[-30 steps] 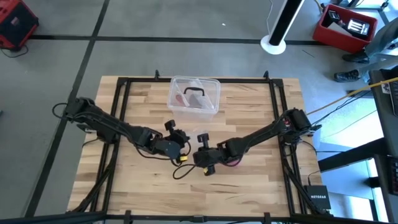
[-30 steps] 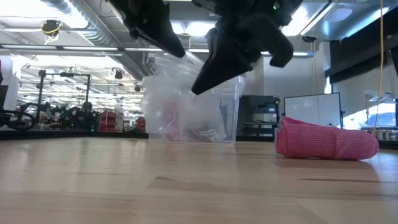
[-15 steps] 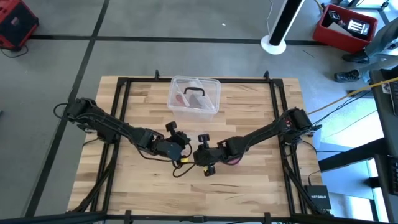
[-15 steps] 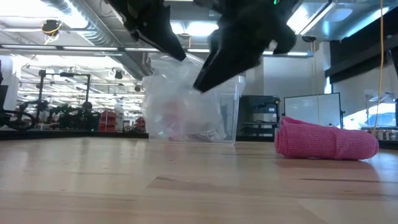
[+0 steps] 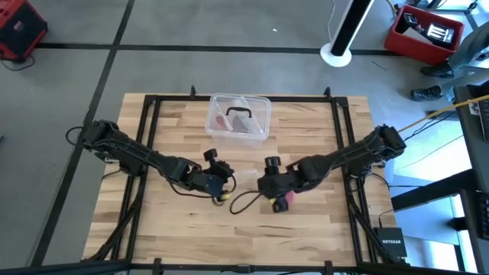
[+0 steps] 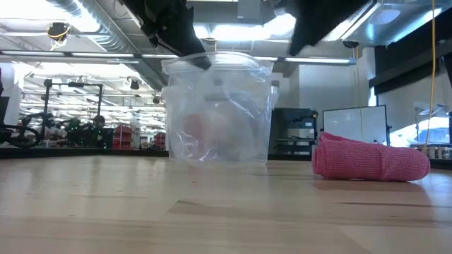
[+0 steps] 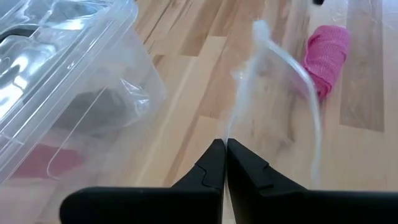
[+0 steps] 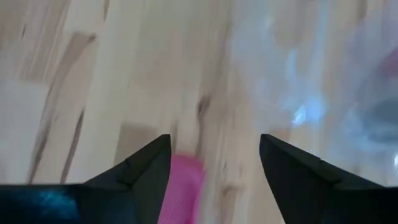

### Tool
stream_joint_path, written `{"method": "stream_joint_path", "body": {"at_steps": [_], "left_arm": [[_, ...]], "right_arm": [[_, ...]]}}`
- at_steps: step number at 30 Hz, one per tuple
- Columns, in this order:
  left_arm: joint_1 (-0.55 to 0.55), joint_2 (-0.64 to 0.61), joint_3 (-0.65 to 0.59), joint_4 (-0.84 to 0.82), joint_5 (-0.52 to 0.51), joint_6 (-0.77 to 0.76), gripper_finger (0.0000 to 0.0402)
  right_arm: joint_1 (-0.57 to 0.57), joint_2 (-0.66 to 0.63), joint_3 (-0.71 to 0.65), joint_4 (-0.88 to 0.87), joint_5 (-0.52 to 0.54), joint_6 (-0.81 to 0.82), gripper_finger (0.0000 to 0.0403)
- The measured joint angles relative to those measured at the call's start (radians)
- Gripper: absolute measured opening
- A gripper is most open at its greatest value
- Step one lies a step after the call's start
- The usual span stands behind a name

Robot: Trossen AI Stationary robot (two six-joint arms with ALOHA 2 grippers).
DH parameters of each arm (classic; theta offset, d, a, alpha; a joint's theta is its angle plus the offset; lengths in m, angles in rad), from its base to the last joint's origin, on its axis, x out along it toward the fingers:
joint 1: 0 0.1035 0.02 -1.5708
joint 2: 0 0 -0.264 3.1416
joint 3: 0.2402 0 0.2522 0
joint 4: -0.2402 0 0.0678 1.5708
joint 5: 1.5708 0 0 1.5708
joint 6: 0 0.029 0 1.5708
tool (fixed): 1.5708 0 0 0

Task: Roll bandage
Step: Prepare the transparent zip bag

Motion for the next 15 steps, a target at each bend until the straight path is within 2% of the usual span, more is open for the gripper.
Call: {"method": "stream_joint_path", "body": {"at_steps": [3,11,15], "left_arm": [[0.000,0.000,0.000,0.005,0.000,0.005,0.0002],[0.000,0.000,0.000,0.008,0.000,-0.006,0.0002],[0.000,0.000,0.000,0.033,0.000,0.007,0.0001]], "right_arm": [[0.031,-0.002,-0.013,-0.051,-0.001,0.034,0.0248],[0.069,-0.001,-0.198,0.012,0.070,0.166,0.0248],[0.074,-0.002,-0.170,0.122,0.085,0.120,0.0248]]}}
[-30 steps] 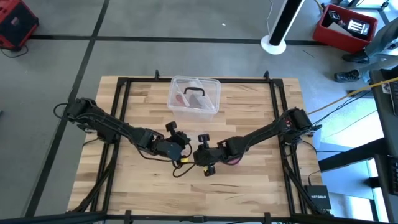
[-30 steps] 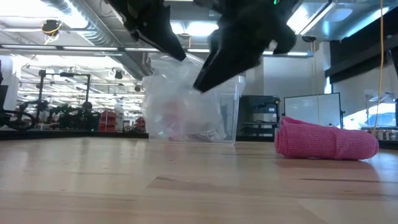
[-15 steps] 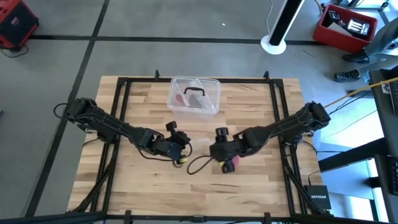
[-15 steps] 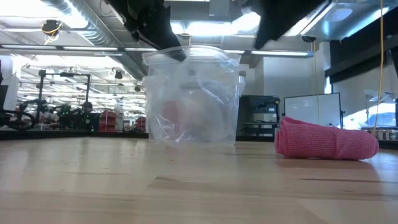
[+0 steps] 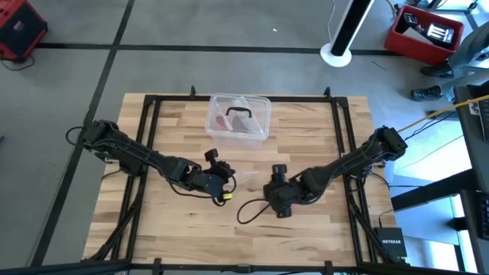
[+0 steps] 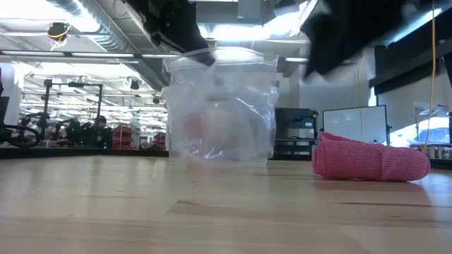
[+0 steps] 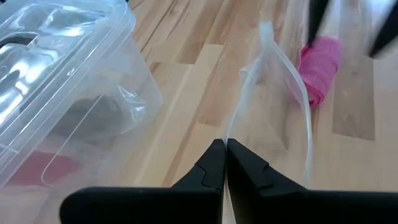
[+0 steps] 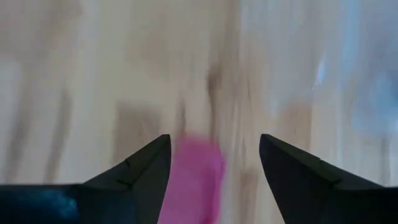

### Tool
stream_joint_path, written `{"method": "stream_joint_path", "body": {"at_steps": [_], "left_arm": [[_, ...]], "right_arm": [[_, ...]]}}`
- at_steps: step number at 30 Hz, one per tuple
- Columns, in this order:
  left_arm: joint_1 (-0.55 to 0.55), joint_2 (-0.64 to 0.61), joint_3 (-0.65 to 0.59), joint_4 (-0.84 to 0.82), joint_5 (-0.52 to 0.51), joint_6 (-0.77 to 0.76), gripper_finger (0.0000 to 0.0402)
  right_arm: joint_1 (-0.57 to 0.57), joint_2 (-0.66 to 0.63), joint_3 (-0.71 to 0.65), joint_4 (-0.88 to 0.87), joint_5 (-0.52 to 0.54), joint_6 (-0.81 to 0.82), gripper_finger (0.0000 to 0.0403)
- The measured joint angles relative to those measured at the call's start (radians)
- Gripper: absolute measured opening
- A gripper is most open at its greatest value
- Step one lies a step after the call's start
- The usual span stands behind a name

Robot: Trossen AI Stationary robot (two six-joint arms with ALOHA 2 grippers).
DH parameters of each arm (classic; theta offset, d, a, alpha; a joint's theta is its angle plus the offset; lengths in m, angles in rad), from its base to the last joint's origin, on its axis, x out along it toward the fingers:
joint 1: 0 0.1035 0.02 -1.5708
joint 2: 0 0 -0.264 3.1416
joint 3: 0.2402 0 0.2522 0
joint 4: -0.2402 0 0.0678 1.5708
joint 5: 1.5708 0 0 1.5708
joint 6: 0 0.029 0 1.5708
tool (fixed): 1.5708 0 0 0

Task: Roll bandage
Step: Prepare the transparent zip bag

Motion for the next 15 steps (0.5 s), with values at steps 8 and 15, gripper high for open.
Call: {"method": "stream_joint_path", "body": {"at_steps": [8,15], "left_arm": [[0.004,0.000,0.000,0.007,0.000,0.005,0.0002],[0.004,-0.001,0.000,0.024,0.000,0.000,0.0002]], "right_arm": [[-0.002,-0.003,0.063,0.393,0.141,-0.389,0.0248],[-0.083,0.072,0.064,0.504,0.085,-0.507,0.0248]]}}
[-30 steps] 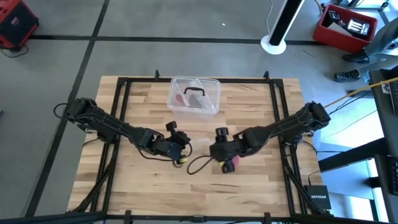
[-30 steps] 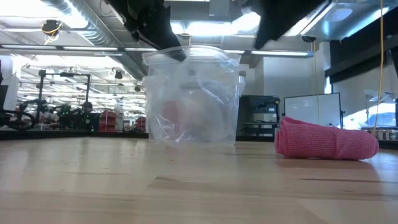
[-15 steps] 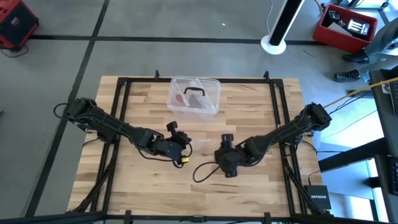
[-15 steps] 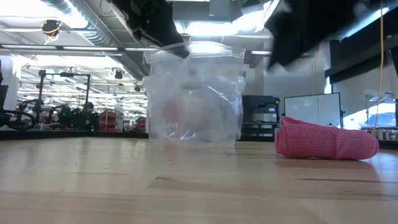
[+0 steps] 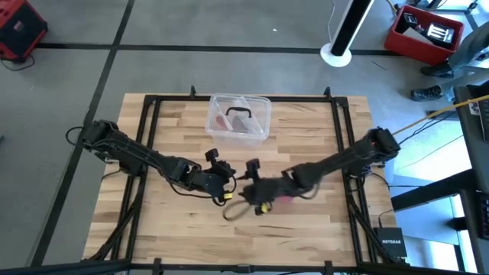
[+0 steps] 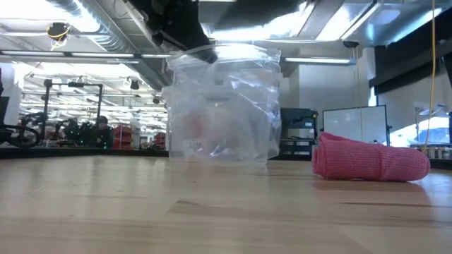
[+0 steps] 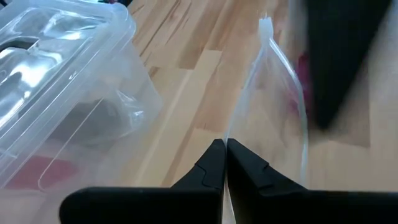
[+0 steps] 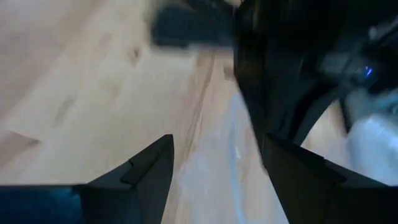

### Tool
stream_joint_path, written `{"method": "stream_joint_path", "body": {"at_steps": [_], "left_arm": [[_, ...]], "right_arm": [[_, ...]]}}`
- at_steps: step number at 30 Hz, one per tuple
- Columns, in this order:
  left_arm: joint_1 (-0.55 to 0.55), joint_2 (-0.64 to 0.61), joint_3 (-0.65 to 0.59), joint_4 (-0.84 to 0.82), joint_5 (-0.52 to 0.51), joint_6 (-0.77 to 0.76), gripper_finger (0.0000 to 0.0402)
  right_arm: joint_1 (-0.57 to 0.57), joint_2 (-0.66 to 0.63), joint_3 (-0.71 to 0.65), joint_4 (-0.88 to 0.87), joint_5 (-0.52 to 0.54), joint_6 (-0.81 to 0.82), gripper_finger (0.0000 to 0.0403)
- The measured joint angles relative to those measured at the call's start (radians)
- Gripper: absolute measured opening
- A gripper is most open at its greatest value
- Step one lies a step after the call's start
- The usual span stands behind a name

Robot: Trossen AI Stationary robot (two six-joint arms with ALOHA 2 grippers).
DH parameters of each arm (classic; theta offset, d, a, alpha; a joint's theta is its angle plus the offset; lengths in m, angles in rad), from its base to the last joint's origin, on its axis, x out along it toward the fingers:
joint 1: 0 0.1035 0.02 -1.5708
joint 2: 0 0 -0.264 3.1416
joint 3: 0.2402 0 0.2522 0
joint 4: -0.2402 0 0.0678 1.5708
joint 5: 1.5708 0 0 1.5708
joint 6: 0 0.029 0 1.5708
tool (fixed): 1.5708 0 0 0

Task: Roll bandage
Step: Prepare the transparent zip bag

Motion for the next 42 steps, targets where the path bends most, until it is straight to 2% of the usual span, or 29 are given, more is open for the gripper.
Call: {"method": "stream_joint_path", "body": {"at_steps": [5,11,13,16,18,21,25,31,35,42], "left_arm": [[-0.002,0.000,0.000,0.018,0.000,-0.001,0.0002],[-0.003,0.000,0.000,0.054,0.000,-0.001,0.0001],[-0.003,0.000,0.000,0.056,0.000,0.006,0.0002],[0.001,0.000,0.000,0.043,-0.011,0.012,0.0001],[0.003,0.000,0.000,0.028,-0.018,0.004,0.0001],[0.008,0.000,0.000,0.025,-0.024,-0.001,0.0001],[0.008,0.000,0.000,0.026,-0.030,-0.002,0.0001],[0.000,0.000,0.000,0.027,-0.025,-0.012,0.0001],[-0.006,0.000,0.000,0.026,-0.024,-0.020,0.0001],[-0.008,0.000,0.000,0.019,-0.021,-0.017,0.0001]], "right_arm": [[-0.061,0.086,0.000,-0.063,-0.053,0.053,0.0248],[-0.063,0.156,-0.001,-0.096,-0.096,0.059,0.0248],[-0.063,0.171,-0.001,-0.099,-0.162,0.075,0.0248],[-0.063,0.174,-0.001,-0.116,-0.350,0.104,0.0248],[-0.063,0.173,0.000,-0.115,-0.429,0.098,0.0248],[-0.063,0.170,0.000,-0.125,-0.390,0.088,0.0248],[-0.063,0.163,0.032,-0.175,-0.191,0.088,0.0248],[-0.063,0.155,0.109,-0.192,0.014,0.087,0.0248],[-0.075,0.162,0.104,-0.165,0.013,0.082,0.0248],[-0.097,0.225,0.049,-0.145,-0.145,0.096,0.0248]]}}
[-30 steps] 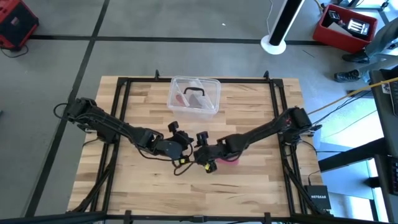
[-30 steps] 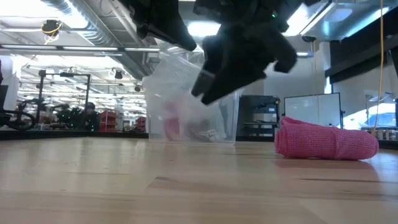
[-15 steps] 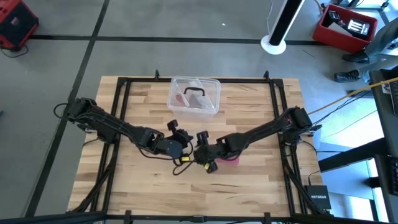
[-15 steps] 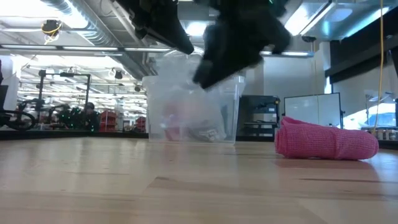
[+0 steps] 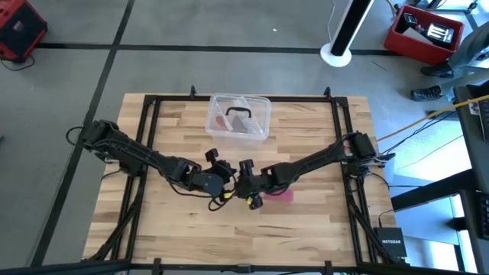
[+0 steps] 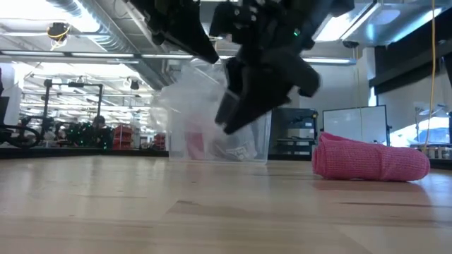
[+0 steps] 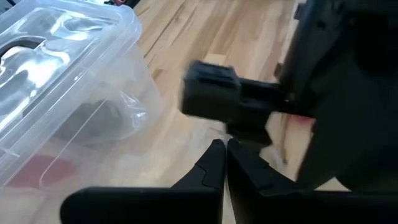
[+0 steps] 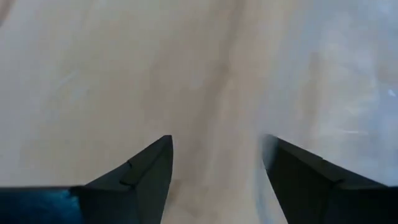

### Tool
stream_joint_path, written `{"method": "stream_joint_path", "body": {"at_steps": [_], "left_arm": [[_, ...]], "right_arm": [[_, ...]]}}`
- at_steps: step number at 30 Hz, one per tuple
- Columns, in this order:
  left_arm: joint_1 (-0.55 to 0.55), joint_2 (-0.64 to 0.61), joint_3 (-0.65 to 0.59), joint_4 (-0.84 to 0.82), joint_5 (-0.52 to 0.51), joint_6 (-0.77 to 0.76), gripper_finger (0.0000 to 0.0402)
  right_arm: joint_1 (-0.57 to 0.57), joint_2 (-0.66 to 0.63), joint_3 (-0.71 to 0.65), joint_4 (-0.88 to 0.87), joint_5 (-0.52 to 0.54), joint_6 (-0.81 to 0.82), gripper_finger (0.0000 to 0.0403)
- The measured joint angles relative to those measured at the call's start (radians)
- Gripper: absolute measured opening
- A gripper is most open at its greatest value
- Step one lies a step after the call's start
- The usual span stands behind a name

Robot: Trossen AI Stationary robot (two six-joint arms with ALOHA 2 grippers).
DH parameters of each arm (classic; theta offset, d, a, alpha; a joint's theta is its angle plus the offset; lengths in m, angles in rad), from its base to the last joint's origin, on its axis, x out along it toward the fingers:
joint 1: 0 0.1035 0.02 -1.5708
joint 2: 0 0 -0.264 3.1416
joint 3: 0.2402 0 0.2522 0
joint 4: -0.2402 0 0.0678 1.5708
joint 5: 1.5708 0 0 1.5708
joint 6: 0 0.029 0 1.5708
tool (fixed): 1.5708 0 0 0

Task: Roll bandage
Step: Prepare the transparent zip bag

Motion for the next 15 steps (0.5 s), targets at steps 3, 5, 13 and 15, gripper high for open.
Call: {"method": "stream_joint_path", "body": {"at_steps": [3,5,13,15], "left_arm": [[0.003,0.001,-0.001,-0.008,0.001,0.001,0.0001],[0.005,0.002,-0.002,-0.016,0.005,-0.001,0.0001],[0.010,0.002,-0.002,-0.038,0.003,-0.029,0.0001],[0.009,0.002,-0.002,-0.033,-0.005,-0.029,0.0001]], "right_arm": [[0.001,0.025,-0.002,-0.009,-0.121,0.020,0.0248],[0.002,0.029,-0.002,-0.014,-0.242,0.037,0.0248],[0.000,0.026,0.010,-0.054,-0.314,0.042,0.0248],[0.001,0.026,0.017,-0.069,-0.238,0.043,0.0248]]}}
